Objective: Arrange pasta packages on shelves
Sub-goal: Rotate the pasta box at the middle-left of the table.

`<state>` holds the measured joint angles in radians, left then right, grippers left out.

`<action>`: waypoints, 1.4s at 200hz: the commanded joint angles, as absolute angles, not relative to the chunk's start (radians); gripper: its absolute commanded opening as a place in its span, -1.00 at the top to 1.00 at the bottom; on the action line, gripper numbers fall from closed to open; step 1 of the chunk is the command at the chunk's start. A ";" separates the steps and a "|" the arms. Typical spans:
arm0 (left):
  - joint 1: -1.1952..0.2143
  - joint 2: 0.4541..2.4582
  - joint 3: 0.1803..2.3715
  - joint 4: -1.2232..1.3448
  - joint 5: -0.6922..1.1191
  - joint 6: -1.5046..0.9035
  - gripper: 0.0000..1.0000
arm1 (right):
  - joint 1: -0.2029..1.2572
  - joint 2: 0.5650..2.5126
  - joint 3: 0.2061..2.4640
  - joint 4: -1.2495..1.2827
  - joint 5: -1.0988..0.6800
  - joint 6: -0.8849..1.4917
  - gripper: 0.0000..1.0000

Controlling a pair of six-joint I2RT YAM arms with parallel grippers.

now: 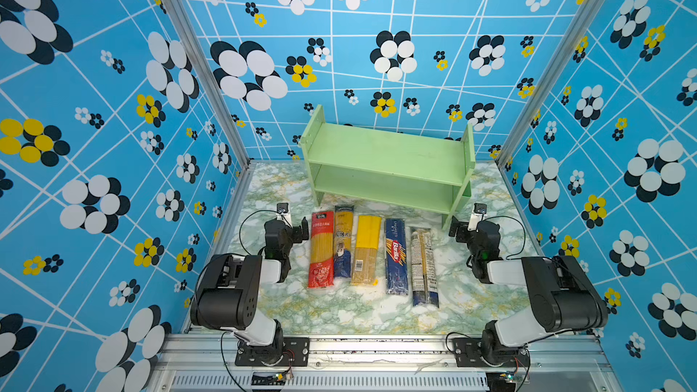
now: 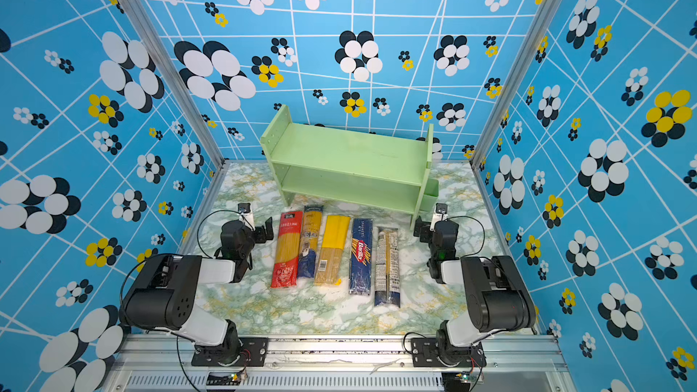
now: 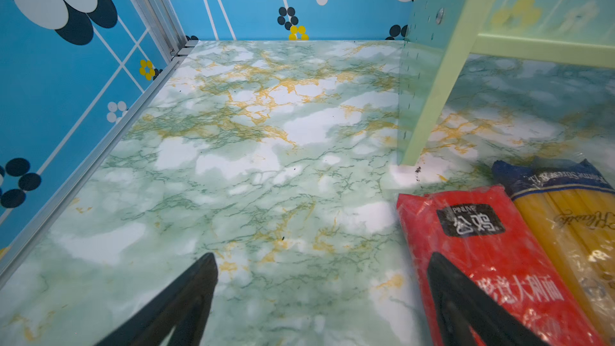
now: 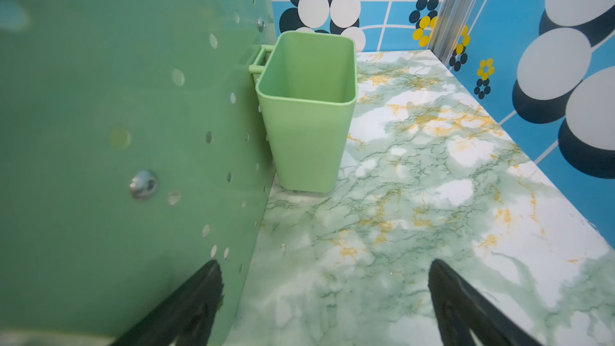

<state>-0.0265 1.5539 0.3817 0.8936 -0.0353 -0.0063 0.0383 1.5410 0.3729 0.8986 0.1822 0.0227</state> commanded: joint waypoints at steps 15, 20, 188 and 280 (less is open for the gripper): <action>-0.028 1.545 0.387 0.904 -0.040 -0.003 -0.98 | 0.032 1.552 0.383 0.918 0.199 0.029 -0.98; -0.027 1.545 0.388 0.904 -0.036 -0.005 -0.98 | 0.032 1.552 0.384 0.918 0.200 0.029 -0.99; -0.066 1.421 0.381 0.808 -0.068 0.034 -0.98 | 0.035 1.491 0.271 1.079 0.196 0.025 -0.96; -0.135 1.058 0.519 0.179 0.002 -0.222 -0.98 | 0.034 1.035 0.576 0.012 -0.023 0.275 -0.97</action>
